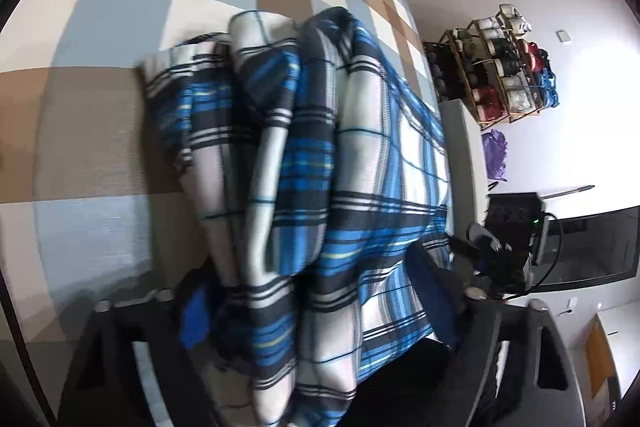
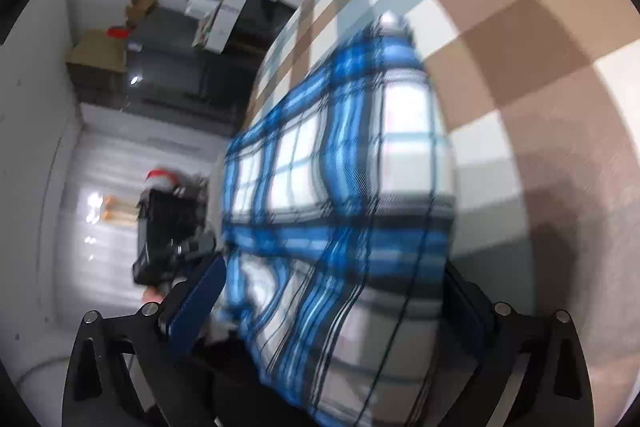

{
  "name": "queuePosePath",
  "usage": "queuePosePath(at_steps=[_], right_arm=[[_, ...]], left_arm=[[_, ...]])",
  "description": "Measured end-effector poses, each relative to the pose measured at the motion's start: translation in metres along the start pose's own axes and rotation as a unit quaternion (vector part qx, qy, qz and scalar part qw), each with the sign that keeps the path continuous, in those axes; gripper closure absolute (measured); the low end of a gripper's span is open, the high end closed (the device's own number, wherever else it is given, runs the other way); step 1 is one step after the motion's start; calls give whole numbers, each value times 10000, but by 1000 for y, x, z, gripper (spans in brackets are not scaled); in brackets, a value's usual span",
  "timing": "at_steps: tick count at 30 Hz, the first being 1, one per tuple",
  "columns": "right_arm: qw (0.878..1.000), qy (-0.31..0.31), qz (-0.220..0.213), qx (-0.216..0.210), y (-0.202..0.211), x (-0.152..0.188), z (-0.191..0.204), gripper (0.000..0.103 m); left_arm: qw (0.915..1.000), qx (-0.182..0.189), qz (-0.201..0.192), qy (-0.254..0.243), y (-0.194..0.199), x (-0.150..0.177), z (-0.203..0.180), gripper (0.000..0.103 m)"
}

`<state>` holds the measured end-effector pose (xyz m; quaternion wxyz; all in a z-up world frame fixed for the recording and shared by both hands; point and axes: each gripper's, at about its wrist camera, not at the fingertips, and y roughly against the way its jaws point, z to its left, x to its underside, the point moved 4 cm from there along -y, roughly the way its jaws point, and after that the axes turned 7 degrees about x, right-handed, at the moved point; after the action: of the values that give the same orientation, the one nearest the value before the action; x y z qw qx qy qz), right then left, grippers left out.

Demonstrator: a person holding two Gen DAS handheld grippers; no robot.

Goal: Fold large clothes
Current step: 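Grasp the folded plaid shirt bundle with both grippers from its sides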

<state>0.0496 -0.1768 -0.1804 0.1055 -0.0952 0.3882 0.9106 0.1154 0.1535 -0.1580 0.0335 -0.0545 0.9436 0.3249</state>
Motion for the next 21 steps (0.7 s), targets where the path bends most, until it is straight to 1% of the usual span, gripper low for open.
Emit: queuePosePath(at_steps=[1, 3, 4, 5, 6, 7, 8, 9, 10, 11, 12, 13, 16, 17, 18, 19, 21], right_arm=[[9998, 130, -24, 155, -2, -2, 3, 8], [9989, 368, -23, 284, -6, -2, 11, 8], [9982, 486, -24, 356, -8, -1, 14, 8], [9969, 623, -17, 471, -9, 0, 17, 12], [9959, 690, -22, 579, -9, 2, 17, 20], [9958, 681, -14, 608, -9, 2, 15, 24], [9963, 628, -33, 593, -7, 2, 12, 33], [9973, 509, -37, 533, -5, 2, 6, 43], [9982, 370, -38, 468, -3, 2, 0, 49], [9990, 204, -36, 397, -1, 2, -7, 57], [9995, 67, -1, 300, 0, 2, -11, 58], [9998, -30, 74, 194, -1, 2, -13, 58], [9997, -89, 210, 20, -4, 3, -13, 55], [9996, -121, 242, -71, -4, 2, -14, 50], [9993, -185, 274, -196, -4, 1, -14, 43], [9987, -241, 335, -306, -5, -1, -15, 42], [9982, -220, 438, -338, -4, -4, -16, 39]], left_arm=[[9998, -155, 22, -93, -2, 1, -1, 41], [9982, -493, 13, -347, -5, 4, -5, 46], [9973, -589, -7, -429, -5, 5, -7, 47], [9959, -723, -31, -549, -7, 7, -11, 47], [9943, -842, -31, -656, -10, 8, -14, 50], [9925, -950, -41, -771, -13, 9, -18, 51], [9923, -950, -46, -792, -15, 9, -20, 51], [9930, -885, -31, -780, -17, 8, -21, 51], [9937, -845, -22, -732, -18, 6, -21, 51], [9956, -712, -21, -610, -18, 4, -18, 50], [9978, -520, -37, -409, -16, 2, -14, 48], [9987, -400, 17, -310, -16, 0, -11, 46], [9999, -137, 33, -45, -14, -5, -6, 46], [10000, -83, 45, 5, -12, -4, -5, 46], [10000, -45, 57, 16, -11, -3, -4, 46], [10000, -27, 73, 11, -10, -2, -4, 45], [9999, 34, 100, 32, -12, -2, -6, 45]])
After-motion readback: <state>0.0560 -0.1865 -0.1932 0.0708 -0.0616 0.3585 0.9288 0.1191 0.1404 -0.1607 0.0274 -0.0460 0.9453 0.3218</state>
